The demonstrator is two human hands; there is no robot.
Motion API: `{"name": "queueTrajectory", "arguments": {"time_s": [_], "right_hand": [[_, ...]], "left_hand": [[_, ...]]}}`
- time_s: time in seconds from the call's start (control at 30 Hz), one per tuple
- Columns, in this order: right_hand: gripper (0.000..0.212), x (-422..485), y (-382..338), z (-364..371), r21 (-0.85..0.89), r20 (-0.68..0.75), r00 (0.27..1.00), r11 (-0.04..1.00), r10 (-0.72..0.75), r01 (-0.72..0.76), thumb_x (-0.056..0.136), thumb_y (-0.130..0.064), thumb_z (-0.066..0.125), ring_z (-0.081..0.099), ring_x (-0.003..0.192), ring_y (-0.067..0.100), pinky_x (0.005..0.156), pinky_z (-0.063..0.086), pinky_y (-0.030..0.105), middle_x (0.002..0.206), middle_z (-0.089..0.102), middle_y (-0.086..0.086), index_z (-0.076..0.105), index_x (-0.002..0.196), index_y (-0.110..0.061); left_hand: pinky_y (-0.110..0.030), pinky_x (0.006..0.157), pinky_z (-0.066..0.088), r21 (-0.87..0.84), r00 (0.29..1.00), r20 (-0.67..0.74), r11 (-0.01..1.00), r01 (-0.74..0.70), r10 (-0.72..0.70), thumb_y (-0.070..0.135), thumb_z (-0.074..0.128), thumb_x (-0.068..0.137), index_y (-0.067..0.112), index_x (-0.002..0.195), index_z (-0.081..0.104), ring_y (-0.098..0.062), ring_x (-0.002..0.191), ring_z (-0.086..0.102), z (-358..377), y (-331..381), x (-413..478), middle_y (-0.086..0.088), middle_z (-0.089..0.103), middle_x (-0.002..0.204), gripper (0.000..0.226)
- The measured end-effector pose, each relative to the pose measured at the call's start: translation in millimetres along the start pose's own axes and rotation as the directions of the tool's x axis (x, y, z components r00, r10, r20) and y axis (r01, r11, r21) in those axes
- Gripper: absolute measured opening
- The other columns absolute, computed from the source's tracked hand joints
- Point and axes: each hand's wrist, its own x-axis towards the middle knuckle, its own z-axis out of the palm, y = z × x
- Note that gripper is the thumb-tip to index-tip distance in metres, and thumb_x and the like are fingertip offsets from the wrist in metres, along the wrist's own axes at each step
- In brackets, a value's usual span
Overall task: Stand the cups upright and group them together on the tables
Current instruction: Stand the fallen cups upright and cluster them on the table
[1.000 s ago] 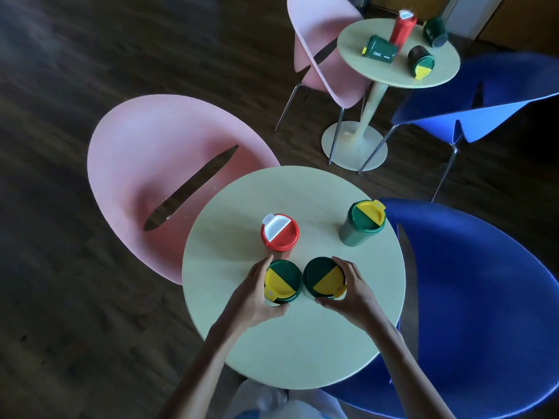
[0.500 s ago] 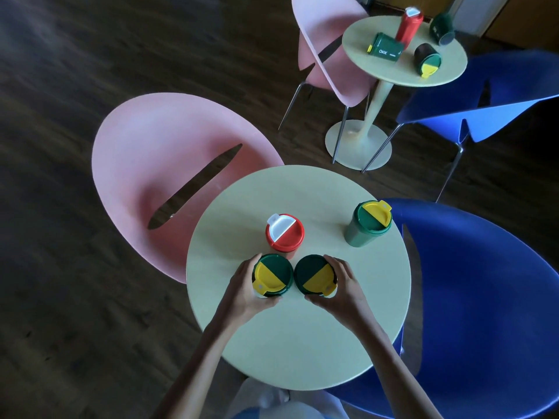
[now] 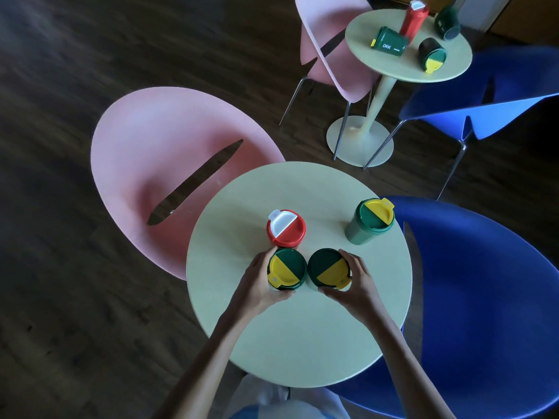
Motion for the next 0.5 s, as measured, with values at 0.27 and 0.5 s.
{"name": "queueTrajectory", "arguments": {"time_s": [0.27,0.5], "right_hand": [[0.091,2.3,2.8,2.6,-0.018,0.035,0.999,1.0,-0.021,0.022,0.065,-0.031,0.083,0.04,0.118,0.008,0.095,0.035,0.019,0.137,0.039,-0.003,0.034,0.14,-0.021],[0.09,4.6,3.4,1.7,-0.036,0.024,0.999,0.999,-0.028,0.028,0.064,-0.033,0.084,0.042,0.117,0.01,0.094,0.036,0.02,0.135,0.042,-0.001,0.037,0.139,-0.02]], "left_hand": [[-0.022,0.101,0.037,0.029,1.0,0.001,0.999,0.024,-0.024,0.042,0.08,0.056,0.021,0.141,0.035,-0.004,0.124,0.041,2.4,-3.8,-1.5,0.006,0.046,0.134,0.099],[-0.019,0.097,0.037,0.008,0.999,-0.046,1.0,0.029,-0.029,0.036,0.084,0.058,0.025,0.139,0.037,-0.005,0.121,0.043,3.5,-1.0,-4.3,0.007,0.047,0.131,0.095]]}}
